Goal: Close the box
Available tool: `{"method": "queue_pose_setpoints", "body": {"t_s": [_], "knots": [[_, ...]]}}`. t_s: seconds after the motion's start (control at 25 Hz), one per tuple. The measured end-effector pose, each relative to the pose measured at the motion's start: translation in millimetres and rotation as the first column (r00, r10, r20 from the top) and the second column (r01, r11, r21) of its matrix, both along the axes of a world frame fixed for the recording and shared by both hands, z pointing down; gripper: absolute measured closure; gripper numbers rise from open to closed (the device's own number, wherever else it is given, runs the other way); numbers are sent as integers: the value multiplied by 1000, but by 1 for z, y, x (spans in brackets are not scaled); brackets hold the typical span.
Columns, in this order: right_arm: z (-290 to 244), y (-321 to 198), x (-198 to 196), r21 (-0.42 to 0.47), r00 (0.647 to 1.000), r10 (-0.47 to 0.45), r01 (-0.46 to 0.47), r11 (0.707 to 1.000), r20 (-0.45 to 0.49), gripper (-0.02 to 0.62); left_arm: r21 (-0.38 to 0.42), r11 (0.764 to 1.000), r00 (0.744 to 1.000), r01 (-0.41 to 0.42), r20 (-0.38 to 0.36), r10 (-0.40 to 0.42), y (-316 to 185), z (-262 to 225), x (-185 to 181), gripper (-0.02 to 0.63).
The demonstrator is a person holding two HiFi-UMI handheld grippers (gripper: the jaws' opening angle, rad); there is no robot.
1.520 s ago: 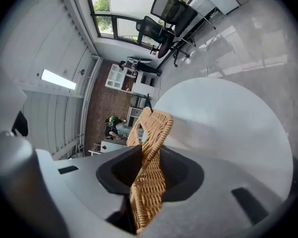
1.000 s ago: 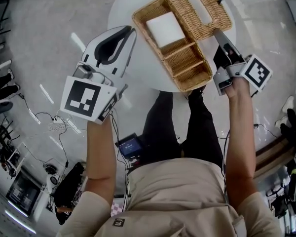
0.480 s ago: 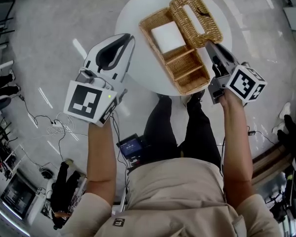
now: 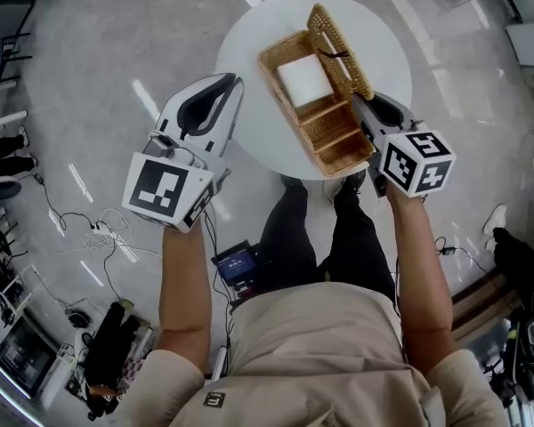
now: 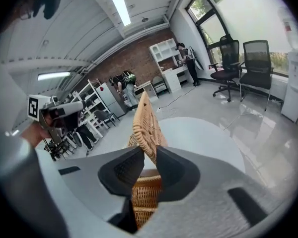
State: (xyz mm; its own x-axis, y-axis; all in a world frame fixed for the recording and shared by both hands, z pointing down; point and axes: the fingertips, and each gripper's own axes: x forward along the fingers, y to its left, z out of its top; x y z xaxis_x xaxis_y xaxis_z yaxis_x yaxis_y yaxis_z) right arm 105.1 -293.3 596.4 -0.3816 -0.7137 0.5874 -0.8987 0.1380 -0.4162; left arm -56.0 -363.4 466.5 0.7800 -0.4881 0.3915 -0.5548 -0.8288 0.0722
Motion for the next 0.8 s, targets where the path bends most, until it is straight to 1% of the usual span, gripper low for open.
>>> {"method": "queue_pose_setpoints", "body": {"t_s": [0.12, 0.4, 0.64, 0.8], "knots": [[1, 4, -6, -14, 998, -39, 38, 999, -46, 526, 5, 1000, 1000, 7, -4, -7, 2, -8, -3, 583], [0, 13, -20, -56, 986, -118, 112, 992, -116, 511, 14, 1000, 1000, 21, -7, -21, 11, -30, -13, 583], [3, 20, -27, -90, 969, -179, 166, 982, -169, 503, 24, 999, 999, 39, -10, -38, 20, -44, -24, 583], [2, 24, -44, -109, 952, -225, 206, 973, -209, 494, 32, 998, 999, 47, -14, -47, 28, -55, -40, 583]]}}
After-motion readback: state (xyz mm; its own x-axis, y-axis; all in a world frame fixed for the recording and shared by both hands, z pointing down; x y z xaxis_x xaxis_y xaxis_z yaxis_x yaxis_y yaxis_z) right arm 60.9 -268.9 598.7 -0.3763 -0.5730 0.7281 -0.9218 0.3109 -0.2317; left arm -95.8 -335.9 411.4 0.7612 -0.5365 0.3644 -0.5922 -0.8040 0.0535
